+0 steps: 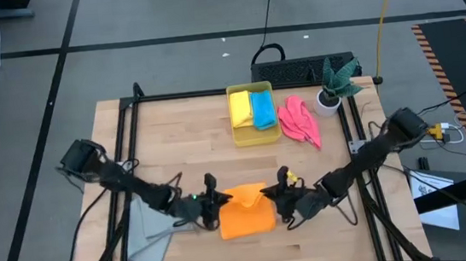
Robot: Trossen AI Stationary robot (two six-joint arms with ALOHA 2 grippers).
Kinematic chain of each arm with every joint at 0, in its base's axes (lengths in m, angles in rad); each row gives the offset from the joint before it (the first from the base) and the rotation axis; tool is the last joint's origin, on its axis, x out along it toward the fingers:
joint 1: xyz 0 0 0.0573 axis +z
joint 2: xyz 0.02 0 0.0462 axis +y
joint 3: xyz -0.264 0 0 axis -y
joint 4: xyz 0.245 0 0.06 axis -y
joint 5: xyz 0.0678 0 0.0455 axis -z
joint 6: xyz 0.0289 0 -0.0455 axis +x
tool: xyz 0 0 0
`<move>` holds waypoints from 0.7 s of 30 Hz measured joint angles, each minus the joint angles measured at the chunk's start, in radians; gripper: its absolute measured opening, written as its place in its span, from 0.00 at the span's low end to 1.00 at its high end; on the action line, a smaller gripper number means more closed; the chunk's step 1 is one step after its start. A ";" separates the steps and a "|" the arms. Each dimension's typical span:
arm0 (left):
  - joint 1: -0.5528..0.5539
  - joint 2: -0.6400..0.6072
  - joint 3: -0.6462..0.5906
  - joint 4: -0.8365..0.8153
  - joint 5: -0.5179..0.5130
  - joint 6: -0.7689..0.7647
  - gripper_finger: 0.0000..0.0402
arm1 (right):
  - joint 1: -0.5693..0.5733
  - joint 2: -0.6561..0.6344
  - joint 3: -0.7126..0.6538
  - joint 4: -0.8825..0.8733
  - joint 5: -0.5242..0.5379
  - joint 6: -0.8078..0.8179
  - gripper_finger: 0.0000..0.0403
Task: Fold microfiber towels
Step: Fold the orange microfiber towel
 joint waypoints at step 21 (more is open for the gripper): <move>-0.178 0.110 0.000 0.026 0.134 -0.433 0.09 | 0.000 0.172 -0.072 0.204 -0.296 0.256 0.01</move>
